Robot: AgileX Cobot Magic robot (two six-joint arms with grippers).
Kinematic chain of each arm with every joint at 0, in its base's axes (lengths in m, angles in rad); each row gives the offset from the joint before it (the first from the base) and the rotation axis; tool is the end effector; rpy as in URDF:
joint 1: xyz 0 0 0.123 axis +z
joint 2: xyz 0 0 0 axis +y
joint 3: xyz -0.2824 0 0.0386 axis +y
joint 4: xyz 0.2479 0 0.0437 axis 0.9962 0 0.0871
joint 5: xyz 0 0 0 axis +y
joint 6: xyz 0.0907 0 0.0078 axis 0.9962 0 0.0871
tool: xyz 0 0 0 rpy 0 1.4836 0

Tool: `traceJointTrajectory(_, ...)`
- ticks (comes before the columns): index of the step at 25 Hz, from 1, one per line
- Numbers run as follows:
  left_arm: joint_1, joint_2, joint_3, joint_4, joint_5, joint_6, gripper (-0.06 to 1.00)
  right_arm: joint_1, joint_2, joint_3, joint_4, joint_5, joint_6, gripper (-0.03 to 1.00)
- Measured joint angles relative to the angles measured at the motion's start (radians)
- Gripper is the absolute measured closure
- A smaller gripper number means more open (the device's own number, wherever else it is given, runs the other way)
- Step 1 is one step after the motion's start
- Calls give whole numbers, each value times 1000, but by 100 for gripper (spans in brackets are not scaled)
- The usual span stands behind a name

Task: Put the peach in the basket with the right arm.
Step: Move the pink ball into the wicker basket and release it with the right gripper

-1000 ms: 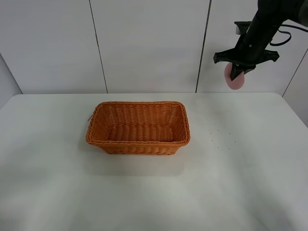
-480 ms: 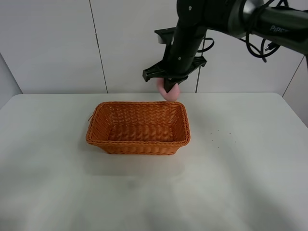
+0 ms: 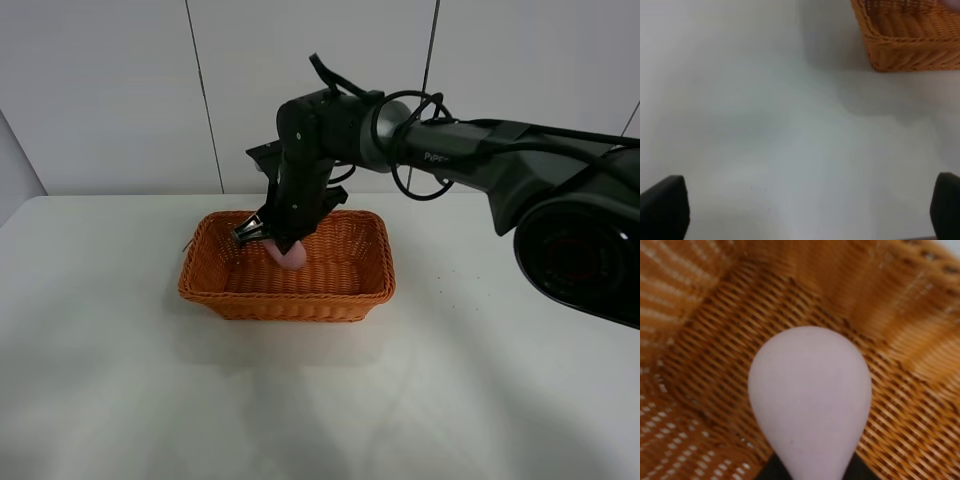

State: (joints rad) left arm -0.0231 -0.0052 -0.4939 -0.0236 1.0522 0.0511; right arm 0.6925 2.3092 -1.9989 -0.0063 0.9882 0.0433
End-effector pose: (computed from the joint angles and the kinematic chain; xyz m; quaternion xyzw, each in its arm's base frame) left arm -0.0046 -0.0018 0.2762 0.0320 0.8506 -0.0044 0.5248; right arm 0.3851 0.3188 0.1865 -0.3150 0.9321 0.0616 0.1679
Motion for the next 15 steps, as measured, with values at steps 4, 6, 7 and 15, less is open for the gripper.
traceJointTrajectory(4, 0, 0, 0, 0, 0, 0, -4, -2, 63, 0, 0, 1, 8, 93)
traceJointTrajectory(6, 0, 0, 0, 0, 0, 0, -4, -3, 78, 0, 0, 6, 18, 83)
traceJointTrajectory(7, 0, 0, 0, 0, 0, 0, -4, -3, 83, 0, 1, 7, 20, 75)
traceJointTrajectory(15, 0, 0, 0, 0, 0, 0, -4, -3, 71, -15, 1, 37, 22, 29)
